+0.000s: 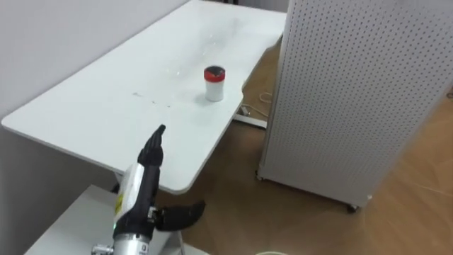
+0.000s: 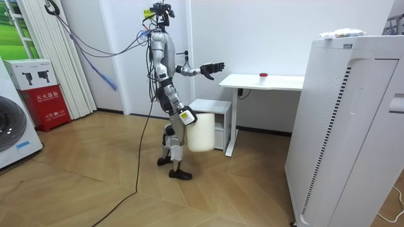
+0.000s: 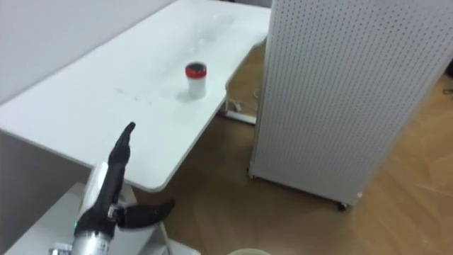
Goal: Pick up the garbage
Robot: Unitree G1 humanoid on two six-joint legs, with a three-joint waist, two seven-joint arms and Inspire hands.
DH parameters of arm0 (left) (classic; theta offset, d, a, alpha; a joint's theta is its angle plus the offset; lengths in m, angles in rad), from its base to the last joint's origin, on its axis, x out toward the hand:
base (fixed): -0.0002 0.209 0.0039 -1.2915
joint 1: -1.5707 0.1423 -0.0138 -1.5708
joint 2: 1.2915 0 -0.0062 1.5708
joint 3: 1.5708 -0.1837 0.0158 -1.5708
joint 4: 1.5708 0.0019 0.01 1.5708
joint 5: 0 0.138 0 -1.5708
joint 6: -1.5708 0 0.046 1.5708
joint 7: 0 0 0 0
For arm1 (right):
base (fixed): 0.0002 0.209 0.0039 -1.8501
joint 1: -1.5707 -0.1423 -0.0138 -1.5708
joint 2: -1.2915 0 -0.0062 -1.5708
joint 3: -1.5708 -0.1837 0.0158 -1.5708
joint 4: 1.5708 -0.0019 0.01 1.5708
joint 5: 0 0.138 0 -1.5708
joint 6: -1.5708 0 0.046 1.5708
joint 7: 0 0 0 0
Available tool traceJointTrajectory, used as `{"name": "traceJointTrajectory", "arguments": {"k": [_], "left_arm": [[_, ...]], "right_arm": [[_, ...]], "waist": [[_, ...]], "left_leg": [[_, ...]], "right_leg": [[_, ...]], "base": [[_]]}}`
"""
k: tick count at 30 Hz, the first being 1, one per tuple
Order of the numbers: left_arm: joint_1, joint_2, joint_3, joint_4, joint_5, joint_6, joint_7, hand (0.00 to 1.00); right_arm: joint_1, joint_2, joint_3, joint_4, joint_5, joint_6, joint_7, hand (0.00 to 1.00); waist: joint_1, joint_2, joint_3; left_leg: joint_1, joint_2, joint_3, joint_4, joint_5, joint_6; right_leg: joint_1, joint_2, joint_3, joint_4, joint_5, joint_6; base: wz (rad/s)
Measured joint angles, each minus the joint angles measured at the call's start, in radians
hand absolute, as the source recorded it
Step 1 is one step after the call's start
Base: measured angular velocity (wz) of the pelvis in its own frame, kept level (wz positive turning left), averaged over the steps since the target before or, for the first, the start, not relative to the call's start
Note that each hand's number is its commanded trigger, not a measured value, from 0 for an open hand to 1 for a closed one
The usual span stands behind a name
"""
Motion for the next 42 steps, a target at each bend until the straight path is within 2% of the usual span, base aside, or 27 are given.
{"name": "traceJointTrajectory", "arguments": {"k": [5,7,8,9,10,11,12,13,14,15,16,17,19,21,22,23,24,25,27,28,30,32,34,36,38,39,42], "left_arm": [[-0.004,0.002,0.009,-0.001,-0.035,0.000,0.003,0.00],[-0.003,0.012,0.022,-0.001,-0.038,0.000,-0.002,0.00],[-0.003,0.013,0.029,-0.001,-0.040,0.001,-0.004,0.00],[-0.003,0.014,0.037,-0.001,-0.046,0.001,-0.005,0.00],[-0.002,0.016,0.038,-0.001,-0.048,0.000,-0.005,0.00],[-0.001,0.016,0.039,-0.001,-0.053,0.001,-0.005,0.00],[0.000,0.015,0.042,0.000,-0.066,0.001,-0.004,0.00],[0.001,0.012,0.045,0.000,-0.068,0.000,-0.002,0.00],[0.001,0.011,0.046,0.000,-0.069,-0.004,-0.001,0.00],[-0.002,0.012,0.048,0.000,-0.069,-0.018,0.004,0.00],[-0.003,0.012,0.047,0.002,-0.070,-0.031,0.006,0.00],[-0.002,0.012,0.047,0.005,-0.076,-0.036,0.007,0.00],[0.003,0.012,0.054,0.007,-0.083,-0.036,0.019,0.00],[0.003,0.012,0.068,0.007,-0.083,-0.036,0.022,0.00],[0.004,0.012,0.078,0.007,-0.079,-0.036,0.022,0.00],[0.005,0.012,0.083,0.007,-0.075,-0.036,0.023,0.00],[0.007,0.011,0.094,0.007,-0.074,-0.037,0.023,0.00],[0.011,0.012,0.104,0.003,-0.064,-0.037,0.023,0.00],[0.019,0.013,0.115,-0.024,-0.053,-0.037,0.023,0.00],[0.021,0.015,0.117,-0.029,-0.053,-0.046,0.024,0.00],[0.021,0.017,0.120,-0.030,-0.053,-0.051,0.026,0.00],[0.020,0.020,0.120,-0.031,-0.055,-0.052,0.027,0.00],[0.018,0.020,0.120,-0.048,-0.057,-0.053,0.031,0.00],[0.013,0.020,0.121,-0.048,-0.055,-0.055,0.035,0.00],[0.013,0.020,0.121,-0.048,-0.058,-0.056,0.047,0.00],[0.005,0.021,0.121,-0.047,-0.058,-0.056,0.052,0.00],[0.002,0.019,0.120,-0.047,-0.053,-0.055,0.067,0.00]], "right_arm": [[0.002,-0.004,-0.001,-0.028,-0.001,0.003,0.010,1.00],[-0.007,-0.011,0.000,-0.027,-0.002,0.010,0.023,1.00],[-0.007,-0.012,0.000,-0.027,-0.002,0.009,0.028,1.00],[-0.004,-0.014,0.000,-0.024,-0.002,0.009,0.031,1.00],[0.001,-0.023,0.000,-0.024,-0.002,0.009,0.029,1.00],[0.004,-0.028,0.001,-0.024,-0.002,0.010,0.029,1.00],[0.011,-0.035,0.001,-0.025,-0.004,0.010,0.029,1.00],[0.024,-0.041,0.000,-0.028,-0.011,0.009,0.028,1.00],[0.027,-0.043,-0.001,-0.028,-0.017,0.009,0.025,1.00],[0.028,-0.046,-0.009,-0.027,-0.023,0.010,0.013,1.00],[0.028,-0.049,-0.018,-0.021,-0.021,0.011,0.003,1.00],[0.028,-0.049,-0.019,-0.017,-0.017,0.011,-0.003,1.00],[0.035,-0.048,-0.019,-0.009,-0.017,0.013,-0.026,1.00],[0.036,-0.053,-0.018,-0.004,-0.016,0.020,-0.036,1.00],[0.041,-0.055,-0.017,-0.002,-0.018,0.023,-0.040,1.00],[0.045,-0.056,-0.018,-0.003,-0.021,0.024,-0.040,1.00],[0.047,-0.057,-0.019,-0.006,-0.032,0.036,-0.042,1.00],[0.048,-0.059,-0.019,-0.014,-0.034,0.046,-0.042,1.00],[0.048,-0.059,-0.019,-0.026,-0.037,0.046,-0.040,1.00],[0.050,-0.058,-0.018,-0.027,-0.037,0.047,-0.039,1.00],[0.055,-0.058,-0.018,-0.038,-0.038,0.045,-0.036,1.00],[0.064,-0.058,-0.014,-0.065,-0.045,0.045,-0.037,1.00],[0.061,-0.058,0.001,-0.078,-0.044,0.045,-0.039,1.00],[0.056,-0.058,0.003,-0.079,-0.037,0.044,-0.037,1.00],[0.057,-0.058,0.005,-0.091,-0.034,0.044,-0.040,1.00],[0.053,-0.058,0.005,-0.096,-0.034,0.043,-0.043,1.00],[0.053,-0.058,0.006,-0.097,-0.034,0.041,-0.050,1.00]], "waist": [[-0.008,-0.008,0.0102],[-0.004,-0.002,0.0147],[-0.004,-0.005,0.0158],[-0.006,-0.010,0.0174],[-0.001,-0.004,0.0178],[0.001,0.002,0.0158],[0.006,0.005,0.0154],[0.017,-0.005,0.0165],[0.022,-0.004,0.0144],[0.011,-0.003,0.0111],[0.015,-0.006,0.0122],[0.021,-0.011,0.0130],[0.034,-0.024,0.0100],[0.050,-0.022,0.0077],[0.053,-0.021,0.0052],[0.055,-0.018,0.0027],[0.065,-0.017,-0.0040],[0.075,-0.018,-0.0094],[0.079,-0.022,-0.0136],[0.085,-0.034,-0.0108],[0.094,-0.046,-0.0105],[0.099,-0.045,-0.0088],[0.103,-0.042,-0.0085],[0.107,-0.039,-0.0042],[0.107,-0.035,-0.0027],[0.105,-0.030,0.0033],[0.114,-0.027,0.0063]], "left_leg": [[-0.001,0.027,0.024,0.060,-0.030,-0.031],[-0.026,0.080,0.051,0.194,-0.095,-0.057],[-0.040,0.095,0.056,0.248,-0.104,-0.062],[-0.086,0.128,0.048,0.397,-0.104,-0.067],[-0.143,0.169,0.008,0.558,-0.075,-0.066],[-0.173,0.182,-0.025,0.625,-0.050,-0.066],[-0.222,0.188,-0.092,0.733,0.024,-0.055],[-0.258,0.184,-0.137,0.805,0.104,-0.046],[-0.277,0.172,-0.167,0.827,0.113,-0.042],[-0.330,0.136,-0.211,0.827,0.096,-0.029],[-0.376,0.101,-0.227,0.792,0.075,-0.023],[-0.395,0.081,-0.228,0.759,0.066,-0.023],[-0.450,0.021,-0.234,0.548,0.071,-0.032],[-0.467,-0.003,-0.249,0.350,0.099,-0.055],[-0.469,-0.014,-0.261,0.246,0.125,-0.055],[-0.467,-0.015,-0.261,0.200,0.136,-0.052],[-0.466,-0.015,-0.262,0.162,0.198,-0.037],[-0.457,-0.023,-0.263,0.160,0.237,-0.023],[-0.436,-0.053,-0.266,0.165,0.256,0.010],[-0.425,-0.072,-0.261,0.185,0.253,0.031],[-0.418,-0.093,-0.255,0.216,0.210,0.039],[-0.422,-0.100,-0.256,0.272,0.155,0.047],[-0.439,-0.101,-0.258,0.379,0.088,0.064],[-0.439,-0.105,-0.243,0.426,0.061,0.077],[-0.427,-0.121,-0.244,0.436,0.041,0.089],[-0.416,-0.130,-0.245,0.434,0.023,0.097],[-0.389,-0.151,-0.261,0.405,-0.010,0.105]], "right_leg": [[-0.008,0.002,-0.026,0.056,-0.038,-0.021],[-0.027,0.003,-0.062,0.145,-0.099,-0.047],[-0.036,0.002,-0.061,0.165,-0.120,-0.055],[-0.042,0.005,-0.046,0.200,-0.162,-0.056],[-0.043,0.020,-0.020,0.229,-0.185,-0.065],[-0.040,0.028,-0.012,0.239,-0.193,-0.072],[-0.029,0.044,0.018,0.256,-0.208,-0.084],[-0.013,0.059,0.052,0.261,-0.216,-0.096],[-0.008,0.063,0.063,0.261,-0.219,-0.103],[-0.004,0.065,0.072,0.260,-0.225,-0.113],[0.000,0.067,0.093,0.260,-0.231,-0.117],[0.004,0.067,0.107,0.260,-0.232,-0.119],[0.027,0.073,0.139,0.245,-0.245,-0.125],[0.037,0.088,0.171,0.241,-0.252,-0.126],[0.053,0.095,0.184,0.241,-0.265,-0.126],[0.063,0.098,0.189,0.241,-0.275,-0.125],[0.074,0.102,0.213,0.247,-0.296,-0.119],[0.085,0.098,0.233,0.246,-0.313,-0.110],[0.103,0.069,0.231,0.239,-0.337,-0.086],[0.126,0.047,0.222,0.222,-0.348,-0.070],[0.155,0.015,0.200,0.200,-0.356,-0.056],[0.183,-0.001,0.180,0.190,-0.358,-0.050],[0.208,-0.017,0.156,0.220,-0.367,-0.030],[0.198,-0.040,0.136,0.295,-0.364,-0.013],[0.167,-0.073,0.111,0.407,-0.339,0.030],[0.139,-0.092,0.097,0.483,-0.314,0.047],[0.076,-0.121,0.093,0.607,-0.244,0.067]], "base": [[-0.10],[-0.32],[-0.29],[-0.32],[-0.36],[-0.56],[-0.73],[-0.74],[-0.54],[-0.42],[-0.44],[-0.66],[-0.62],[-0.57],[-0.51],[-0.44],[-0.48],[-0.48],[-0.30],[-0.18],[-0.09],[-0.02],[0.00],[-0.02],[0.12],[0.27],[0.12]]}}
